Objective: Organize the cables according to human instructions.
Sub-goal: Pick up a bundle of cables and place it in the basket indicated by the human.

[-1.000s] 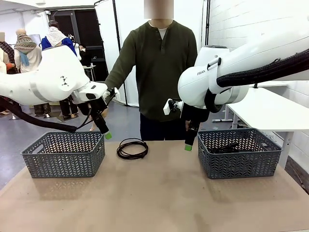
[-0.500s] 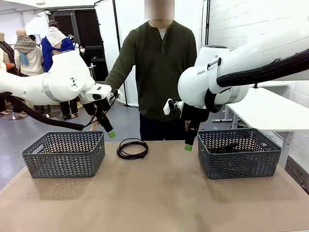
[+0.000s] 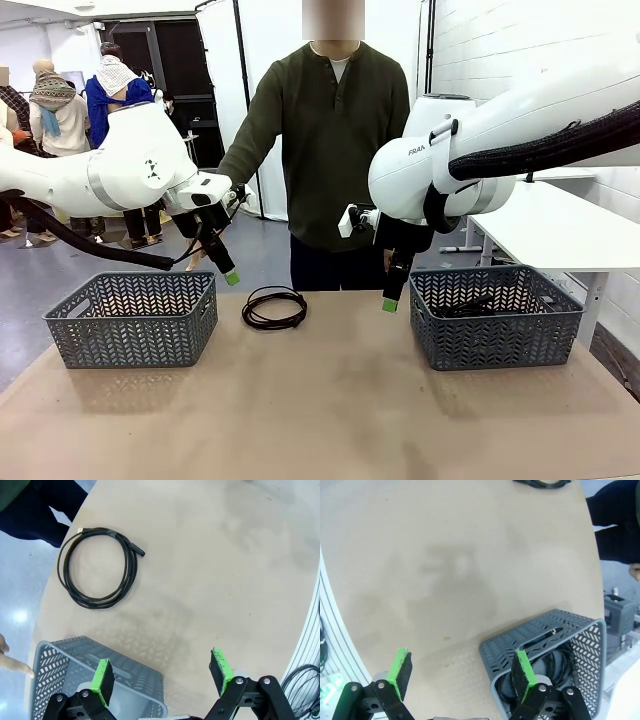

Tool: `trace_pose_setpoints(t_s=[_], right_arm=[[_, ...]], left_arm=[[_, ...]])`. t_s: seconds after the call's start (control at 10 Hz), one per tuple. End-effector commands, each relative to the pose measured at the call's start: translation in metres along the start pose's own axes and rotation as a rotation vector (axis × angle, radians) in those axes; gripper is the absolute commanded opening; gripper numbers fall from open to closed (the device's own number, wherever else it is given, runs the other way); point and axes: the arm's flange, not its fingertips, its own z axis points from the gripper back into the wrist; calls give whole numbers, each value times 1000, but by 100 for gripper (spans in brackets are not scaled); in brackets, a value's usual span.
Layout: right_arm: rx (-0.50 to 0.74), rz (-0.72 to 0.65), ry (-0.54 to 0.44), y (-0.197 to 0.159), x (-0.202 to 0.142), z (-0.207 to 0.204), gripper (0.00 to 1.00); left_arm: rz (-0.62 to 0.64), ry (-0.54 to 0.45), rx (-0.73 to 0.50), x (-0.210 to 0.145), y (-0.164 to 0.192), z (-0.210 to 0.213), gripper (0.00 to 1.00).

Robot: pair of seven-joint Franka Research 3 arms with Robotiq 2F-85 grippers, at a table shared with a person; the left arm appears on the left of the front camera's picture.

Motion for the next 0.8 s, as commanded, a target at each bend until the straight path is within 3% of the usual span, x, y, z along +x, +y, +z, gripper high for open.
trace_pose_setpoints(t_s=[0.0, 0.3, 0.7], right_arm=[[-5, -2, 2, 0, 0, -1, 100], [-5, -2, 2, 0, 0, -1, 100], [-5, -2, 2, 0, 0, -1, 100]], left_arm=[[3, 0, 10, -5, -2, 2, 100], [1, 0, 0, 0, 0, 0, 100], [220, 113, 59, 39, 31, -25, 100]])
